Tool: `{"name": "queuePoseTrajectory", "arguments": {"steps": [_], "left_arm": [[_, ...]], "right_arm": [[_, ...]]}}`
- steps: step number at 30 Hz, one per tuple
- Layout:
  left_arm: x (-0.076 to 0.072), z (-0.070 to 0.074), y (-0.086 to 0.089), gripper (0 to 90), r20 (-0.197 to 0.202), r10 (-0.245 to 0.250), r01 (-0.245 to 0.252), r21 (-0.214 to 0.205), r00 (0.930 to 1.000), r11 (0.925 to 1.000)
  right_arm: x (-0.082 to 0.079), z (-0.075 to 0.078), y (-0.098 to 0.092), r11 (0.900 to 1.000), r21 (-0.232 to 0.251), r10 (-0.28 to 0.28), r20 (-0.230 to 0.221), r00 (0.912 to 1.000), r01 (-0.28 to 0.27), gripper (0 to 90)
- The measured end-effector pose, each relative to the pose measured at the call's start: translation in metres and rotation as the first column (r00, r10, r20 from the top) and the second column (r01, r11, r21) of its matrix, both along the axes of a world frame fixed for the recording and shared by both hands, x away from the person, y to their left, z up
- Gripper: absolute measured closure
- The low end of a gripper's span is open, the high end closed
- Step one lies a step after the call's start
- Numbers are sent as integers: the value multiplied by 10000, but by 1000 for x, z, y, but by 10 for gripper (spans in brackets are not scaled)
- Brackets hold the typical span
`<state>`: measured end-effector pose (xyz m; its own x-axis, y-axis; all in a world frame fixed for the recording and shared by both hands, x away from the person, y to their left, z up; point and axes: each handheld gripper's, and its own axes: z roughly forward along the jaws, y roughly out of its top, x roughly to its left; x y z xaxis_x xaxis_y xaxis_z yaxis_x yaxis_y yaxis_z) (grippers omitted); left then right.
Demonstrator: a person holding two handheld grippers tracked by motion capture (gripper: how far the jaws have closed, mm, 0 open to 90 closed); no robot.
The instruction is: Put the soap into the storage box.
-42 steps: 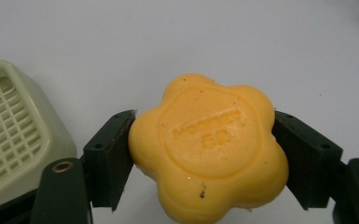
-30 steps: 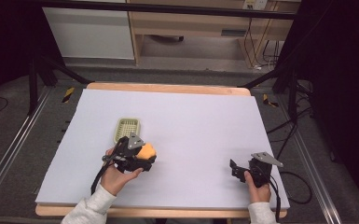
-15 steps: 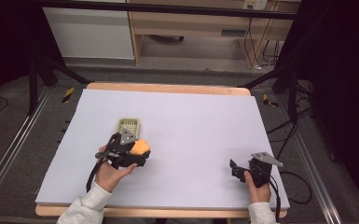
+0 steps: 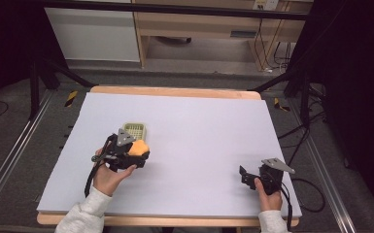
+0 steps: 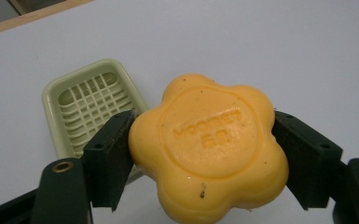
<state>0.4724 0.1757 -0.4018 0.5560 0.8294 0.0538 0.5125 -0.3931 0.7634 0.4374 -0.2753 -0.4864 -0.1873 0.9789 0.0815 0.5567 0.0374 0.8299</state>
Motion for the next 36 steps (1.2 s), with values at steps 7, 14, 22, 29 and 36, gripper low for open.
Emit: {"name": "queuePoseTrajectory", "arguments": {"steps": [7,14,22,29,36], "left_arm": [[4,2,6,263,41,217,-217,-34,9998,9998],[10,2,13,263,53,466,-465,-89,9989,9989],[17,4,19,263,72,757,-756,-128,9971,9971],[27,6,22,263,140,1001,-1000,-79,9949,9950],[40,5,23,263,146,1185,-1185,0,9928,9929]], "right_arm": [[0,0,0,10000,4,0,-10,10000,0,39],[0,0,0,10000,-41,23,-13,10000,-23,39],[0,0,0,10000,-52,21,-11,10000,-21,39],[1,0,1,10000,-85,44,-51,10000,-45,39],[1,0,1,10000,-68,35,-41,10000,-35,39]]}}
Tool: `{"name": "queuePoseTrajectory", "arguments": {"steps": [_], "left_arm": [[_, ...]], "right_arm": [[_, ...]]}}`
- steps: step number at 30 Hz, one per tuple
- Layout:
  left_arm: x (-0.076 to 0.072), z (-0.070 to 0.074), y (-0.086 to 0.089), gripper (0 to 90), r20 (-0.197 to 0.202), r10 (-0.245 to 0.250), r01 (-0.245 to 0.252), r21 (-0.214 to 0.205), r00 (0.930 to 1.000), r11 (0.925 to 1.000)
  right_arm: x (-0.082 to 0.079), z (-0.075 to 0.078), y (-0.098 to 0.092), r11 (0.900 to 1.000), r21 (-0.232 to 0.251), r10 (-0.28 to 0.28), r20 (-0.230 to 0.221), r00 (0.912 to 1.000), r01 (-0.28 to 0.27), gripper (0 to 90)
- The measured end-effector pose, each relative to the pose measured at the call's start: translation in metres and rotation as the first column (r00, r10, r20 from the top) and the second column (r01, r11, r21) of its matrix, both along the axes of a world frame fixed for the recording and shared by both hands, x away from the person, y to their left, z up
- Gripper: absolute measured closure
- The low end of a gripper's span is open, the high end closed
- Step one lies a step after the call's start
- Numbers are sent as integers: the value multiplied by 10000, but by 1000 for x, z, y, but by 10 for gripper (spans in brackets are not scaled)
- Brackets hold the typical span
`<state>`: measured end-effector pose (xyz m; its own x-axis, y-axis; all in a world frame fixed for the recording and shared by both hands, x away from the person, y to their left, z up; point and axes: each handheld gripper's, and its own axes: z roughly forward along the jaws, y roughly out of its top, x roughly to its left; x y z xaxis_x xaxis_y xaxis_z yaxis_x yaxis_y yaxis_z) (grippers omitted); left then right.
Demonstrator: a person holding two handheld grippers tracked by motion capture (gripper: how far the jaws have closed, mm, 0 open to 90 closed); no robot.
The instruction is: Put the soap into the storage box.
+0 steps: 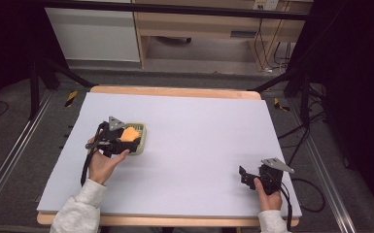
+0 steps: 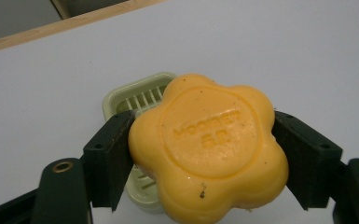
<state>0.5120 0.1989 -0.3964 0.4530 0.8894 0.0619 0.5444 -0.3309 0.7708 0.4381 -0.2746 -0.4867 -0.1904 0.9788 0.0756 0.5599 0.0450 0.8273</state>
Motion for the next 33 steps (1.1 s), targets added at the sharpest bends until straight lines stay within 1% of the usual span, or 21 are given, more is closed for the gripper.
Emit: {"name": "queuePoseTrajectory", "arguments": {"steps": [5,13,18,25,33], "left_arm": [[10,-3,0,263,-75,87,-86,106,9999,9999],[24,-12,2,263,-306,240,-232,267,9992,9994],[32,-17,4,263,-398,336,-328,214,9986,9992],[40,-25,3,263,-493,434,-418,325,9978,9986],[46,-31,4,263,-717,490,-462,403,9962,9981]], "right_arm": [[0,0,0,10000,-8,-9,15,10000,9,39],[0,0,0,10000,4,-5,8,10000,5,39],[0,0,0,10000,-17,-49,13,10000,49,39],[0,0,0,10000,-30,-24,-7,10000,24,39],[0,0,0,10000,-9,-10,-9,10000,10,39]]}}
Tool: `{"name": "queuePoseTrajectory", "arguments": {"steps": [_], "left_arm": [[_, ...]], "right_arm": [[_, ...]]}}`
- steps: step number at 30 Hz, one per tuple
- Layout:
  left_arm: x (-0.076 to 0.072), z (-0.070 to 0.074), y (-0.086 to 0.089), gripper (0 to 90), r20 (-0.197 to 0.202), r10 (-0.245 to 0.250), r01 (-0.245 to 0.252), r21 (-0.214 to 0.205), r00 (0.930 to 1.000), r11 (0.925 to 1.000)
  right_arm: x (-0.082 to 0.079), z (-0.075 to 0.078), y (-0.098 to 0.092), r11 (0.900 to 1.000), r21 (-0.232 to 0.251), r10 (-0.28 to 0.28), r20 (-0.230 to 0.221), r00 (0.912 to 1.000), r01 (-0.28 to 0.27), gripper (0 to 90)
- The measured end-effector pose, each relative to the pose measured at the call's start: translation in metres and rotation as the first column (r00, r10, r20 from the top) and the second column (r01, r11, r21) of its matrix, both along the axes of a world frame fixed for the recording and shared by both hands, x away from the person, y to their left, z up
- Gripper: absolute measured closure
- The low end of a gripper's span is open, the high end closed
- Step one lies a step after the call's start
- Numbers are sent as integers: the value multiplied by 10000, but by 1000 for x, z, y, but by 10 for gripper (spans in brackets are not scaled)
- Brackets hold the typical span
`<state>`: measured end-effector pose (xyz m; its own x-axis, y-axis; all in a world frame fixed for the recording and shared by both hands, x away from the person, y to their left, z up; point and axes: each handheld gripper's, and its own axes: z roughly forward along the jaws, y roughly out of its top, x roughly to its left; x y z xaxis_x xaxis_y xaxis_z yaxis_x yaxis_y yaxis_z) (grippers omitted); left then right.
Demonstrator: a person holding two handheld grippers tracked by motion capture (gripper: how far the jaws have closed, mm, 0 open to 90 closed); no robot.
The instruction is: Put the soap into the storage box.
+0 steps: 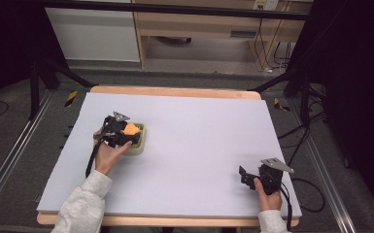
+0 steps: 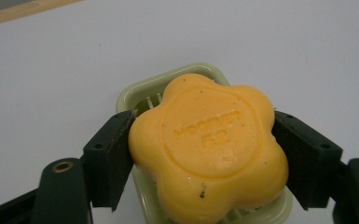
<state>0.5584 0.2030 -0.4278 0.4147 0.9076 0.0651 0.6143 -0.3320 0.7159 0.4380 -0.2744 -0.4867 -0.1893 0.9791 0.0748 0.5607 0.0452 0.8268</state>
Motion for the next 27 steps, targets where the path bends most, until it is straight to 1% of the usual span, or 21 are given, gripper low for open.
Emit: {"name": "queuePoseTrajectory", "arguments": {"steps": [9,17,27], "left_arm": [[5,-8,0,263,-209,52,-48,161,9998,9999],[7,-12,-2,263,-299,25,-19,202,9995,9998],[9,-18,-1,263,-509,21,-13,162,9987,9999]], "right_arm": [[0,0,0,10000,22,-10,21,10000,10,39],[0,0,0,10000,46,-12,30,10000,11,39],[0,0,-1,10000,47,6,50,10000,-6,39]]}}
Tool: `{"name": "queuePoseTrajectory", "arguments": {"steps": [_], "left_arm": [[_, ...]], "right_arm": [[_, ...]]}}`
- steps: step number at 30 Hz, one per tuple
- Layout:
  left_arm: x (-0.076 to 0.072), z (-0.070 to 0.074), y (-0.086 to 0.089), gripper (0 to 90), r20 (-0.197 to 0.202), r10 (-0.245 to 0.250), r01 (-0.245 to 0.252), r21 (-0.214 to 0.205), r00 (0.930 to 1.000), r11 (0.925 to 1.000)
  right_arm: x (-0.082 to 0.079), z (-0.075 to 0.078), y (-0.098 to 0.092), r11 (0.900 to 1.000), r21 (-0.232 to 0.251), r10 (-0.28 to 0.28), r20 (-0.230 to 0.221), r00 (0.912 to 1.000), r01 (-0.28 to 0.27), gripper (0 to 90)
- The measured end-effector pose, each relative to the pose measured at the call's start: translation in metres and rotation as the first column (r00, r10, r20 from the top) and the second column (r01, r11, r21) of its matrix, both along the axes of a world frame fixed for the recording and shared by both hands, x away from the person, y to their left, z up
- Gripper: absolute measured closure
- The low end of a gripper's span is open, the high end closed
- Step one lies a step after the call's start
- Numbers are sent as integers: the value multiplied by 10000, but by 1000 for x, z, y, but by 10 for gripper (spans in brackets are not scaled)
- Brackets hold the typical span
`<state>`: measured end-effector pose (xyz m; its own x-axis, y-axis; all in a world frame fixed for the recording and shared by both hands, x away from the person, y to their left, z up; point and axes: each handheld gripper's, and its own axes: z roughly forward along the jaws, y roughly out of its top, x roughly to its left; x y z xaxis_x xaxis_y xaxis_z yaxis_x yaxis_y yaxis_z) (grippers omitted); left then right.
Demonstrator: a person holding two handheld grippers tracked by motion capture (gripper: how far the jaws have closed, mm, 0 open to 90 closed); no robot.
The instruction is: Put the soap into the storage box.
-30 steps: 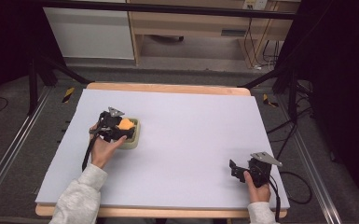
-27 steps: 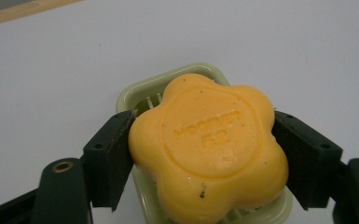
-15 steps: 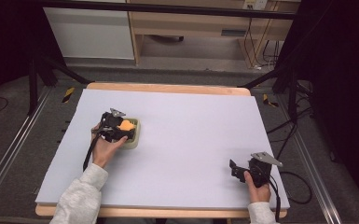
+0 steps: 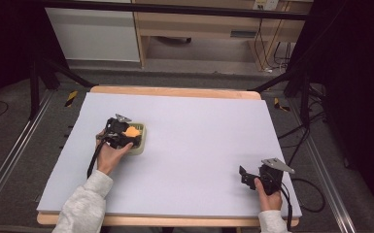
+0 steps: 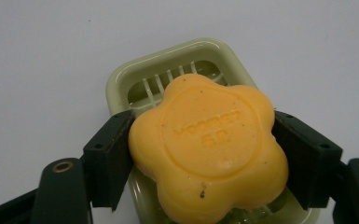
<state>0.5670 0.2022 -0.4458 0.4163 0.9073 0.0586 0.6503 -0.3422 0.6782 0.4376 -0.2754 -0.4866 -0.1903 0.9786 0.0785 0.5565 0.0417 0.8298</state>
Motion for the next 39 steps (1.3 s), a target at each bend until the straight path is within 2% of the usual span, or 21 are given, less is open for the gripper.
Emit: {"name": "queuePoseTrajectory", "arguments": {"steps": [27,33,39], "left_arm": [[0,-4,-4,260,85,-88,86,176,9999,9998],[-2,-4,-6,257,152,-161,153,524,9998,9985],[-1,-3,-4,205,165,-159,152,392,9997,9991]], "right_arm": [[0,0,0,10000,-1,8,15,10000,-8,39],[0,0,0,10000,2,15,0,10000,-15,39],[-1,0,1,10000,44,3,-16,10000,-3,39]]}}
